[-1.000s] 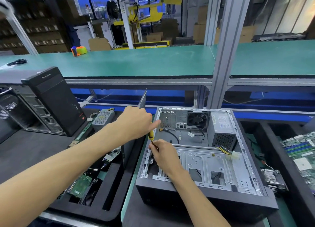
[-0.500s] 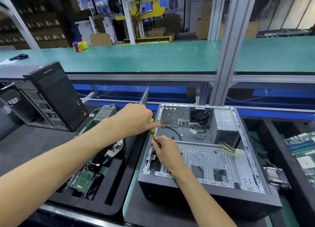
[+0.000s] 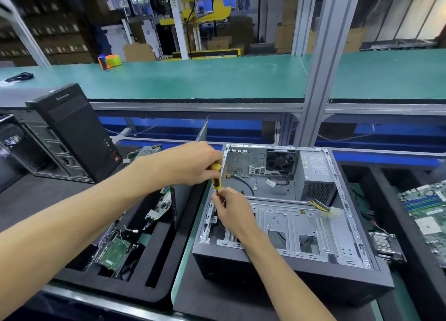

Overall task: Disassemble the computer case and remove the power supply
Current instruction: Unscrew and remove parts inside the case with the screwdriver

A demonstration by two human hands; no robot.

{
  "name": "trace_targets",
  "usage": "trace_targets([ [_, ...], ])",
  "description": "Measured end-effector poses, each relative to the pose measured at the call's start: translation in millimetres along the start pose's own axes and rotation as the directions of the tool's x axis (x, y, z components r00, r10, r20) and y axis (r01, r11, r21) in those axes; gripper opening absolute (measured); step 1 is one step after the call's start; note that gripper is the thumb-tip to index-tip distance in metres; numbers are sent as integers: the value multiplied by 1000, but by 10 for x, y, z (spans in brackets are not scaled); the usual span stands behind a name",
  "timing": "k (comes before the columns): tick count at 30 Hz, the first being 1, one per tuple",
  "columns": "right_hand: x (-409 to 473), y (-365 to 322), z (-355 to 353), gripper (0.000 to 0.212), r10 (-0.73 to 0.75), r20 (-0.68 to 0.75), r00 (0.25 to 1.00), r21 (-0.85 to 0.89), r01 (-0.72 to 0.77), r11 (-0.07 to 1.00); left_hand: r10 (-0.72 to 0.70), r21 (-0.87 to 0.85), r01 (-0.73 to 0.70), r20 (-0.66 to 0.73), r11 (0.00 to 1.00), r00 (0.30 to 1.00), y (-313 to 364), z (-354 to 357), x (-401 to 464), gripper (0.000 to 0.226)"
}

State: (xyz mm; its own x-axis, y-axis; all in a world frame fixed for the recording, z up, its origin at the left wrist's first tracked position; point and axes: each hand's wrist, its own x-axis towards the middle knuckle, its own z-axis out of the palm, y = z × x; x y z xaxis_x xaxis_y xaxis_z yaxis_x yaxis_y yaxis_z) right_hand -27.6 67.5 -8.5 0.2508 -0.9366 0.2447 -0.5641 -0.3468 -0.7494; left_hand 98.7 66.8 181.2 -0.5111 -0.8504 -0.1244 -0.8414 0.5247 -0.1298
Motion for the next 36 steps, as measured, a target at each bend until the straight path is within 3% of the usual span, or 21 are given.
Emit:
trace_targets([
  [5, -36, -25, -44, 29, -19, -8, 1000, 9, 19, 1000, -7, 351, 44, -107, 935, 994, 133, 111, 98, 56],
  [9, -52, -47, -65, 33, -9, 36, 999, 13, 8, 1000, 53, 510, 28, -142, 860, 988, 207, 172, 66, 39],
  [11, -56, -72, -70, 34, -20, 71, 997, -15, 21, 1000, 86, 441, 5, -187, 898, 979, 205, 187, 28, 41],
  [14, -56, -81, -81, 31, -24, 76, 997, 0, 24, 1000, 292, 198, -262, -145, 944, 945, 182, 234, -53, 40],
  [16, -50, -79, -79, 32, -20, 65, 998, -2, 20, 1000, 353, 168, -335, -94, 927, 931, 144, 247, -96, 48],
  [21, -37, -89, -35, 31, -34, 71, 997, -66, 38, 997, 218, 71, -211, -125, 975, 968, 55, 229, -72, 27],
  [24, -42, -95, -18, 26, -54, 84, 995, -87, 61, 994, 52, 267, -20, -114, 963, 992, 115, 185, -34, 46],
  [27, -37, -119, -13, 24, -52, 109, 993, -154, 68, 986, 51, 487, -2, -88, 873, 995, 227, 164, -2, 57],
  [31, -36, -144, -43, 26, -28, 132, 991, -157, 48, 986, -17, 462, 94, -170, 882, 985, 276, 134, 41, 59],
  [32, -38, -145, -54, 29, -26, 138, 990, -152, 47, 987, 6, 413, 76, -193, 907, 981, 262, 158, 40, 55],
  [34, -38, -143, -80, 33, -18, 132, 991, -123, 34, 992, 162, 256, -113, -179, 960, 971, 230, 192, -14, 34],
  [36, -41, -145, -97, 30, -16, 122, 992, -77, 25, 997, 304, 147, -283, -141, 948, 942, 185, 211, -65, 40],
])
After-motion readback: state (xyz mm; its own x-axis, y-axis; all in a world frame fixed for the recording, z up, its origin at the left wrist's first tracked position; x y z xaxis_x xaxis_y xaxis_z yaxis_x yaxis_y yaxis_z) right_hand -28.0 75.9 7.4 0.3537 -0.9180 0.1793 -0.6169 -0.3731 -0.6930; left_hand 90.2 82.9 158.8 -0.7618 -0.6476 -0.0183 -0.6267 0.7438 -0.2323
